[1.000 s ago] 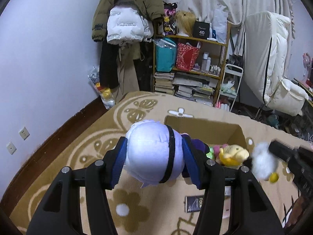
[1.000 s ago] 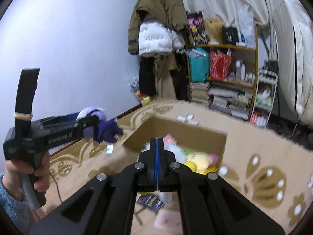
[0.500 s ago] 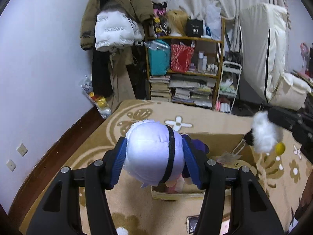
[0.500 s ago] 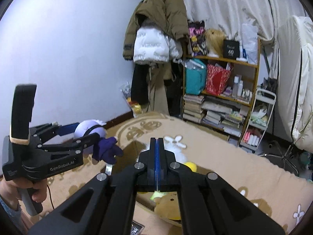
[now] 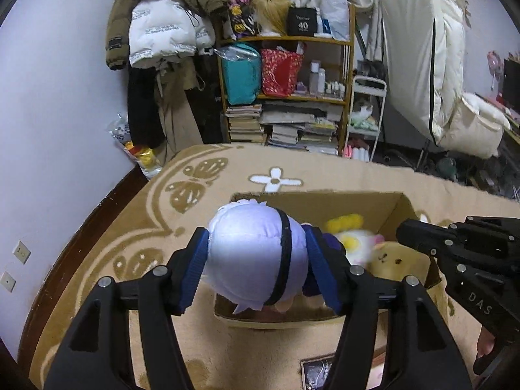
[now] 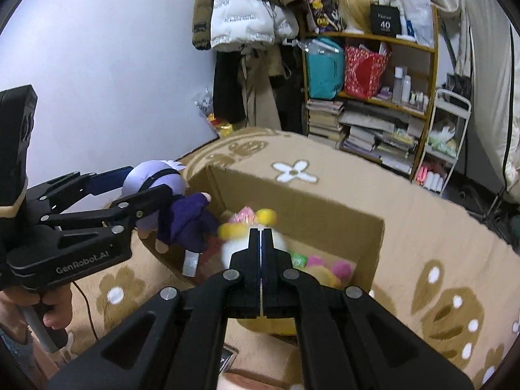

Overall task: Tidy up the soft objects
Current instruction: 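Lift the doll with the left tool and carry it over the box, then open the left tool to drop the doll into the box, then move both tools toward the black Face tissue pack and pink cube plush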

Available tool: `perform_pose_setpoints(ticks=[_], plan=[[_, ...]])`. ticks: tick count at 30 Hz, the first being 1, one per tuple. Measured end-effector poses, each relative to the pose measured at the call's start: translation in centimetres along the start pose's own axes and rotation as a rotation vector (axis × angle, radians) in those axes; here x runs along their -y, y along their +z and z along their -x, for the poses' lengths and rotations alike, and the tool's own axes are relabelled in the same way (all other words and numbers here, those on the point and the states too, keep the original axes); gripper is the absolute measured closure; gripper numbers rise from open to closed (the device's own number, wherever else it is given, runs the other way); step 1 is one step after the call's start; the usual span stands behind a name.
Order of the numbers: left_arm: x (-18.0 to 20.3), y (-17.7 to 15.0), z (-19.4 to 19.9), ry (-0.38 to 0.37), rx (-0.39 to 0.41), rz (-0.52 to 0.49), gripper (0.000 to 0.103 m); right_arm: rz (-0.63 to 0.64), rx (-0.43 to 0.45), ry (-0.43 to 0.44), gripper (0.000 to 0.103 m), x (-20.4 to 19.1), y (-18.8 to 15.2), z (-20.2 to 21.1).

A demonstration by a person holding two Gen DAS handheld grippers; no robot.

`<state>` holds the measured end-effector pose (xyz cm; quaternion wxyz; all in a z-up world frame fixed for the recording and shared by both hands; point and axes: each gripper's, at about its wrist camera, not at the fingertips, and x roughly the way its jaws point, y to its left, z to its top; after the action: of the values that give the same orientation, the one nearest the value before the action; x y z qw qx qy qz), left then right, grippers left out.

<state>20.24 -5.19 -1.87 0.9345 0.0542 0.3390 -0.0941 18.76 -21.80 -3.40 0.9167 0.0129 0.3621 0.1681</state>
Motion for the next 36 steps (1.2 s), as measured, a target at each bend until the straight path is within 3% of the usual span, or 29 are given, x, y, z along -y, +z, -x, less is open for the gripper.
perform_pose_setpoints(ticks=[5, 6, 7, 9, 12, 13, 15, 19, 25, 30, 36], plan=[[0.2, -0.6, -0.1, 0.043, -0.026, 0.027, 0.040, -0.013, -0.025, 0.001, 0.092, 0.3, -0.8, -0.2], [0.3, -0.7, 0.0, 0.047, -0.019, 0.025, 0.033, -0.015, -0.025, -0.001, 0.083, 0.3, -0.9, -0.1], [0.2, -0.8, 0.2, 0.047, -0.018, 0.026, 0.025, -0.018, -0.027, -0.004, 0.063, 0.3, -1.0, 0.1], [0.0, -0.8, 0.6, 0.037, -0.012, 0.040, 0.021, -0.026, -0.020, -0.011, 0.037, 0.4, -1.2, 0.7], [-0.5, -0.8, 0.9, 0.029, -0.027, 0.063, 0.015, -0.035, -0.003, -0.027, 0.030, 0.4, -1.5, 1.5], [-0.6, -0.7, 1.0, 0.031, -0.032, 0.065, 0.008, -0.039, -0.006, -0.031, 0.021, 0.4, -1.5, 1.7], [-0.9, -0.8, 1.6, 0.044, -0.027, 0.072, 0.005, -0.054, -0.002, -0.032, 0.008, 0.5, -1.6, 2.1], [-1.2, -1.0, 2.8, 0.038, -0.019, 0.073, 0.002, -0.055, 0.005, -0.036, 0.000, 0.1, -1.7, 3.3], [-2.1, -1.6, 4.3, 0.021, -0.029, 0.122, 0.002, -0.026, 0.006, -0.044, 0.000, -0.9, -2.1, 4.9], [-2.3, -2.2, 5.7, 0.068, -0.058, 0.103, 0.002, -0.018, 0.002, -0.048, 0.000, -1.8, -3.1, 6.5], [-2.7, -3.3, 7.7, 0.056, -0.083, 0.108, 0.002, -0.032, -0.024, -0.050, 0.000, -2.4, -4.8, 7.7]])
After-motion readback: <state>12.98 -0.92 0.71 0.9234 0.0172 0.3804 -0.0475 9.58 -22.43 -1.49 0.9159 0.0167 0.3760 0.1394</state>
